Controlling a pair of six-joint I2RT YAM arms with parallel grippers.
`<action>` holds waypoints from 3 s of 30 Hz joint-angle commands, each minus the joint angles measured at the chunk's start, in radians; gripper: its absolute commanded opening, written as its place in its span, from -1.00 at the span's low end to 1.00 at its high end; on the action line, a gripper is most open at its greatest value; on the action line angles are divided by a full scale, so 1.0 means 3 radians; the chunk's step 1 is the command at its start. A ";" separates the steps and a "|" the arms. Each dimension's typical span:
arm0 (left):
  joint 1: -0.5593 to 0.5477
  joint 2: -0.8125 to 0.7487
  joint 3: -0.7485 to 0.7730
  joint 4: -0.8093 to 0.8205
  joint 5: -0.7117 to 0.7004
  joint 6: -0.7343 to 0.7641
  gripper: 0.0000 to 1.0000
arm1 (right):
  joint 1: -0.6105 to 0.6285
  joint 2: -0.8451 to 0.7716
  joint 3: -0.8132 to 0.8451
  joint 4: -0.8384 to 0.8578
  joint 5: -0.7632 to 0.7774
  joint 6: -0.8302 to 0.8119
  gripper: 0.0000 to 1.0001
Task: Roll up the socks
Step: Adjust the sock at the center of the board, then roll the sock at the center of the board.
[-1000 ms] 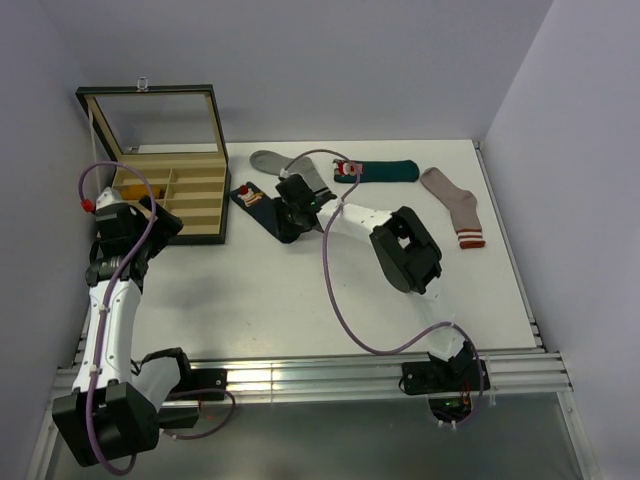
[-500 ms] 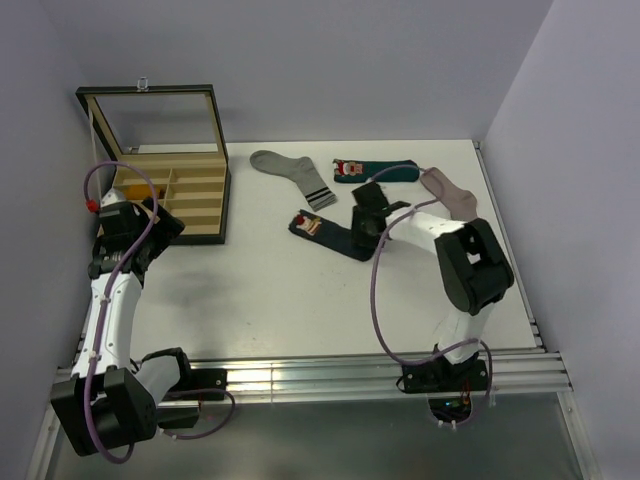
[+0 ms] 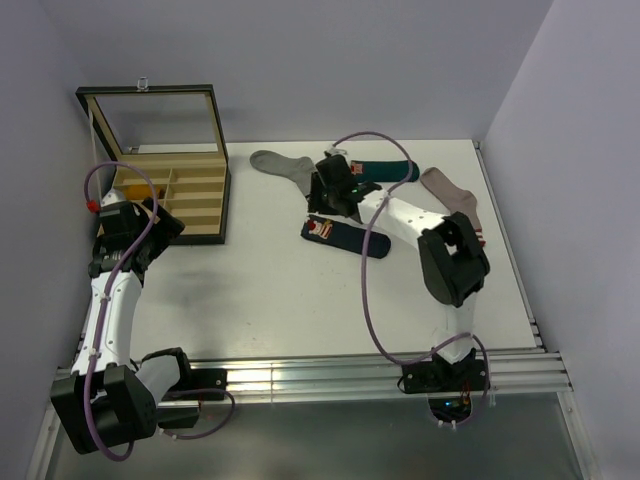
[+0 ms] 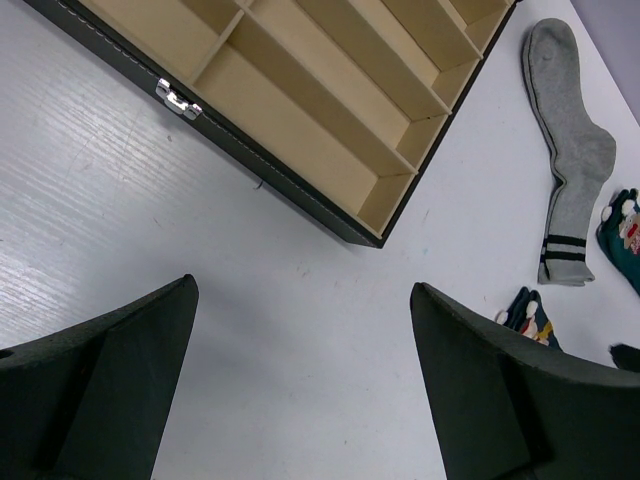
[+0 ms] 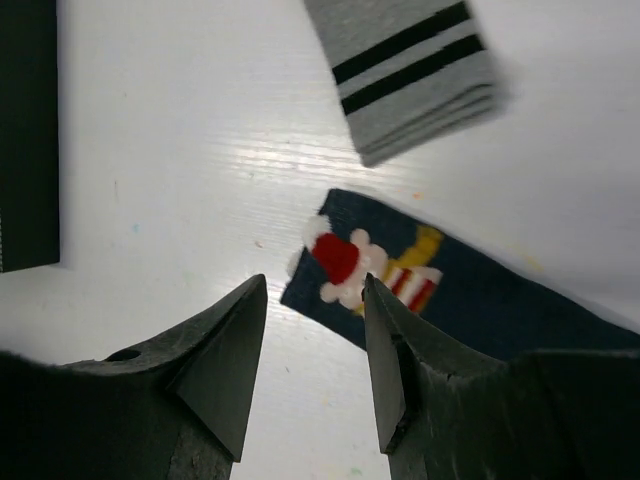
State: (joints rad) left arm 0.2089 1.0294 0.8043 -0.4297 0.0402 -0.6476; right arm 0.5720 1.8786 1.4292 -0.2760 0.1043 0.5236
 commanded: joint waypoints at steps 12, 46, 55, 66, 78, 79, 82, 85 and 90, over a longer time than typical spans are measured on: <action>0.0020 -0.0021 0.0034 0.0088 0.0055 -0.0020 0.86 | 0.0333 0.0948 0.0421 0.0000 -0.0526 -0.0108 0.01; -0.1248 0.0368 0.0315 0.0190 0.0526 0.0149 0.90 | -0.0572 0.0052 -0.0434 -0.0108 -0.0839 -0.0528 0.01; -0.1335 0.0439 0.0346 0.0149 0.0577 0.0185 0.96 | -0.0807 0.0401 -0.0244 -0.0368 -0.0399 -0.0405 0.01; -0.1335 0.0588 0.0433 0.0031 0.0434 0.0073 0.99 | -0.0599 -0.0308 -0.0525 -0.0062 -0.0257 -0.0732 0.01; -0.1330 0.0562 0.0387 0.0047 0.0111 0.0006 0.99 | 0.0849 -0.0536 -0.1006 -0.0056 0.0654 -0.1142 0.01; -0.1330 0.0562 0.0387 0.0047 0.0111 0.0006 0.99 | 0.0895 -0.0500 -0.1001 -0.0082 0.0690 -0.1142 0.01; -0.1325 0.0577 0.0377 0.0062 0.0137 0.0011 0.99 | 0.1033 -0.0397 -0.0996 -0.0133 0.0843 -0.1152 0.01; -0.1305 0.0603 0.0356 0.0088 0.0213 -0.0009 0.99 | 0.1090 -0.0346 -0.0980 -0.0133 0.0849 -0.1167 0.01; -0.1254 0.0644 0.0346 0.0108 0.0326 -0.0025 0.99 | 0.1171 -0.0239 -0.0929 -0.0149 0.0869 -0.1224 0.01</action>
State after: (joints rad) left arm -0.1795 1.2106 0.8928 -0.4271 0.1120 -0.6479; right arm 0.9012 1.7832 1.1374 -0.3241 0.3172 0.1772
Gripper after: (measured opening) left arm 0.994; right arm 0.503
